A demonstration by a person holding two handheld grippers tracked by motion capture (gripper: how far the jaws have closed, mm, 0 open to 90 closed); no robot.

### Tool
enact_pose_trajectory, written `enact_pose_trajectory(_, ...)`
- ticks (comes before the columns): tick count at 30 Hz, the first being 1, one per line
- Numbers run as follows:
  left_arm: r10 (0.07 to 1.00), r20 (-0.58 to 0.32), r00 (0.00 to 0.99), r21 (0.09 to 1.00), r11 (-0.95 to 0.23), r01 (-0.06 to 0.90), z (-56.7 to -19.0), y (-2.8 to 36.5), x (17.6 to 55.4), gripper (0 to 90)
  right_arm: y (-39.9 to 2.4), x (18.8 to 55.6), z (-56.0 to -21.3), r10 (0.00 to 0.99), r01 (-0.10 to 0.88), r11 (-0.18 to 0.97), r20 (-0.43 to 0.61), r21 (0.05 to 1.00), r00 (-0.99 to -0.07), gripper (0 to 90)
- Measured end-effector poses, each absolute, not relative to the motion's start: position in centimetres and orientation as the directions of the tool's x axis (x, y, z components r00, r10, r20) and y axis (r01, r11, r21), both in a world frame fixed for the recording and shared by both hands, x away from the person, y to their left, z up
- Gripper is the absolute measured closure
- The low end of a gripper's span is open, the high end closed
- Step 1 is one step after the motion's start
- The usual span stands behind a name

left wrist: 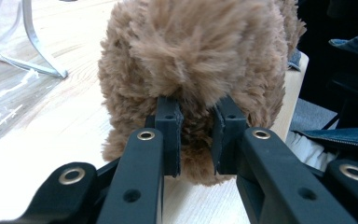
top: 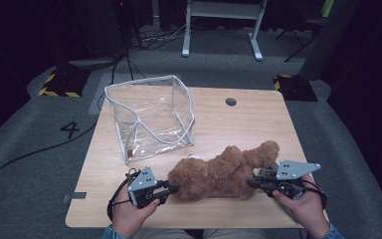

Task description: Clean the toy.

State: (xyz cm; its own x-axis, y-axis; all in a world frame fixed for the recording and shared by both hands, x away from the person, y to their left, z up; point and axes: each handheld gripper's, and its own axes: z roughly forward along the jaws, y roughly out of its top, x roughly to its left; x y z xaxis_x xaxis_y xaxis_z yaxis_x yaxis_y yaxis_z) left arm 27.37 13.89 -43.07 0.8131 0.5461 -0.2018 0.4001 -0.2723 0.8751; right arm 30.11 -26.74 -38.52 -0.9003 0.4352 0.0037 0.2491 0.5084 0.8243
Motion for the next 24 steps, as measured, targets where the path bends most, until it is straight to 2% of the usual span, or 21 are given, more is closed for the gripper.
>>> enact_pose_trajectory(6,0.555,-0.190,0.810,0.854,-0.314,0.415,-43.6,14.0,27.6,82.1,-26.8,29.9,-38.9,0.432,0.266,0.506,0.026,0.821,-0.901,84.6)
enact_pose_trajectory(12,0.580,-0.181,0.794,0.854,-0.308,0.420,-45.1,13.7,28.6,80.3,-26.6,31.2,-40.7,0.440,0.306,0.505,0.065,0.807,-0.895,85.6)
enact_pose_trajectory(16,0.602,-0.177,0.779,0.869,-0.277,0.411,-45.5,13.8,29.0,70.6,-26.3,32.0,-41.5,0.444,0.319,0.500,0.078,0.805,-0.893,84.6)
enact_pose_trajectory(19,0.628,-0.153,0.763,0.898,-0.234,0.373,-45.3,14.1,29.1,50.4,-26.1,32.3,-41.7,0.449,0.314,0.506,0.065,0.803,-0.891,84.2)
enact_pose_trajectory(20,0.623,-0.178,0.762,0.899,-0.211,0.383,-45.1,14.1,29.0,47.5,-26.1,32.4,-41.7,0.451,0.316,0.505,0.066,0.803,-0.890,83.7)
enact_pose_trajectory(24,0.623,-0.164,0.765,0.912,-0.201,0.358,-44.4,13.4,29.0,38.0,-26.1,32.4,-41.7,0.457,0.316,0.504,0.062,0.804,-0.887,79.4)
